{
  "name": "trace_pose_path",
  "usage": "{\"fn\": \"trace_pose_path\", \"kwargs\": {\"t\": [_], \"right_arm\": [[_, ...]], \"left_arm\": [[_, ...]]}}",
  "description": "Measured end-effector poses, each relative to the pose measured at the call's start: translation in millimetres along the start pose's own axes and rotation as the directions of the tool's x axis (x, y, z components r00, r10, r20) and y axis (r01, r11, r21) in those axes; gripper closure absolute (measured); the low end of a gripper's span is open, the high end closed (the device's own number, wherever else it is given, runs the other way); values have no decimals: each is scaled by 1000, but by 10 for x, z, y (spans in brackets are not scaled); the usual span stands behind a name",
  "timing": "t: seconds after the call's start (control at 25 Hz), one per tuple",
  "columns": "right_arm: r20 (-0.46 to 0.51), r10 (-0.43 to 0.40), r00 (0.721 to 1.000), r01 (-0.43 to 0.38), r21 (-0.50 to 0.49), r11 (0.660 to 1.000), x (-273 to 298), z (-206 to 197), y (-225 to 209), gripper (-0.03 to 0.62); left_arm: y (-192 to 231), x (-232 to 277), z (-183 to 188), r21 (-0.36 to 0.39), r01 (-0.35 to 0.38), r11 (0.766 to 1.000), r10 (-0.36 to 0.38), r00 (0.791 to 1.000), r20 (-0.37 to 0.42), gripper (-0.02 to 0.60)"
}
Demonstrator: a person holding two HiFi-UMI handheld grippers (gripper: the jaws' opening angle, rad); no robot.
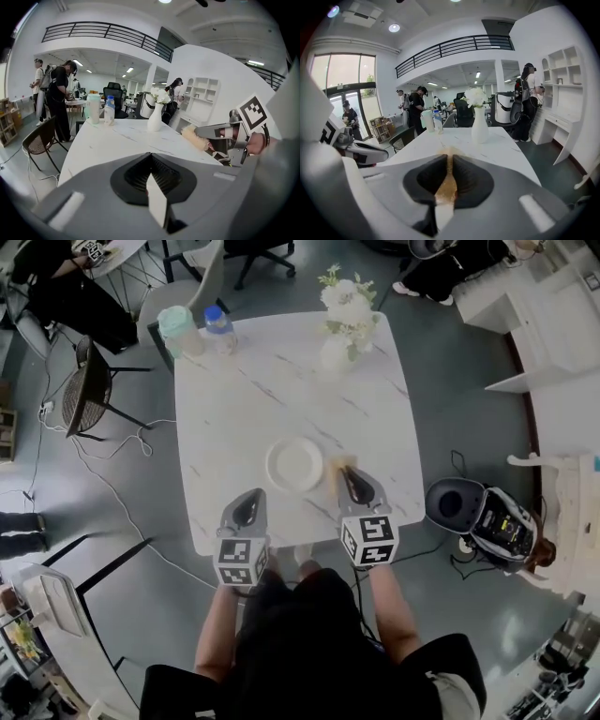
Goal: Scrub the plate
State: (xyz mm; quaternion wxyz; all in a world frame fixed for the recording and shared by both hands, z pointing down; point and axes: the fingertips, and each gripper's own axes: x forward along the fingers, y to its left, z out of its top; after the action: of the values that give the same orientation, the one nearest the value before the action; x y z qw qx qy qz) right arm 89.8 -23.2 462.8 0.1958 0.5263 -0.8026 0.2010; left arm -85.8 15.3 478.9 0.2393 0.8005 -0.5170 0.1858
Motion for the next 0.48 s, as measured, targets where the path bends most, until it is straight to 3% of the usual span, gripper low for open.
{"fn": "trace_pose_path", "kwargs": {"t": [0.48], "right_arm": [[-54, 88, 995, -91, -52, 994, 488, -39, 389, 554]], "left_arm": [[266, 295, -188, -54, -9, 998, 6, 998, -63, 574]]}}
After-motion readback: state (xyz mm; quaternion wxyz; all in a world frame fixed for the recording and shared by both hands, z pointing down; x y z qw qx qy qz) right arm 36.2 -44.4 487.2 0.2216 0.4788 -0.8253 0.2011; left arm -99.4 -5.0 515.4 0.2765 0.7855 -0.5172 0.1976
